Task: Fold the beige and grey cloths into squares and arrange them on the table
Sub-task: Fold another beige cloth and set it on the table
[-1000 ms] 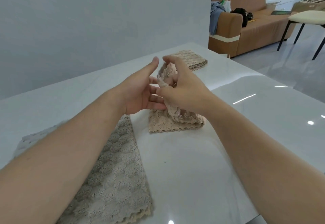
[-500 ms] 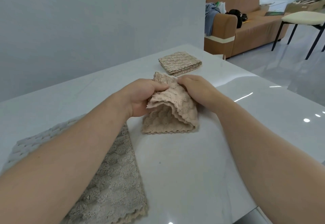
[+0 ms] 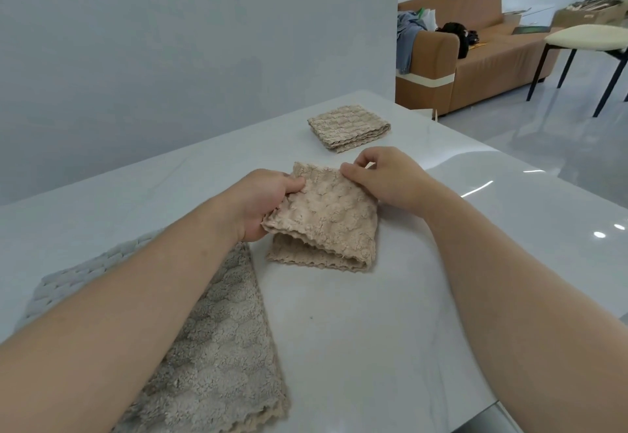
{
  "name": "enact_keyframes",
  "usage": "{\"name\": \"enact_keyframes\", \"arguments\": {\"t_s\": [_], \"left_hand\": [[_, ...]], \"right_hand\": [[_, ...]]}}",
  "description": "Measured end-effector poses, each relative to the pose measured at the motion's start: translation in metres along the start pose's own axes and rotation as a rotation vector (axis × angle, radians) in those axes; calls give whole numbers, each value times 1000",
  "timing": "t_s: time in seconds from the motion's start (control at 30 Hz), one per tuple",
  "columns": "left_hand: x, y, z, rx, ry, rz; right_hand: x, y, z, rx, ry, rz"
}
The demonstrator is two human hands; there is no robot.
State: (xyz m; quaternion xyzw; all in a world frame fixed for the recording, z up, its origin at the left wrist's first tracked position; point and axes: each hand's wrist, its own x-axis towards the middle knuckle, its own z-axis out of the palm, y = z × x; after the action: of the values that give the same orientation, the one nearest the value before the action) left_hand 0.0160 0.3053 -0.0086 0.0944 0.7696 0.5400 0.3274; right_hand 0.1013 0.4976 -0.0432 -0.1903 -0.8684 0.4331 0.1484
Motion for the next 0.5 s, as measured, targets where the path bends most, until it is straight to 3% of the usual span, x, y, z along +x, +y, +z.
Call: {"name": "enact_keyframes", "arguments": {"t_s": [0.23, 0.5], "left_hand": [[6, -7, 2, 202, 63, 46], [18, -9, 1, 522, 219, 90]], "right_hand": [[-3, -3, 0, -89, -104, 6], [0, 7, 4, -101, -73, -45]]}}
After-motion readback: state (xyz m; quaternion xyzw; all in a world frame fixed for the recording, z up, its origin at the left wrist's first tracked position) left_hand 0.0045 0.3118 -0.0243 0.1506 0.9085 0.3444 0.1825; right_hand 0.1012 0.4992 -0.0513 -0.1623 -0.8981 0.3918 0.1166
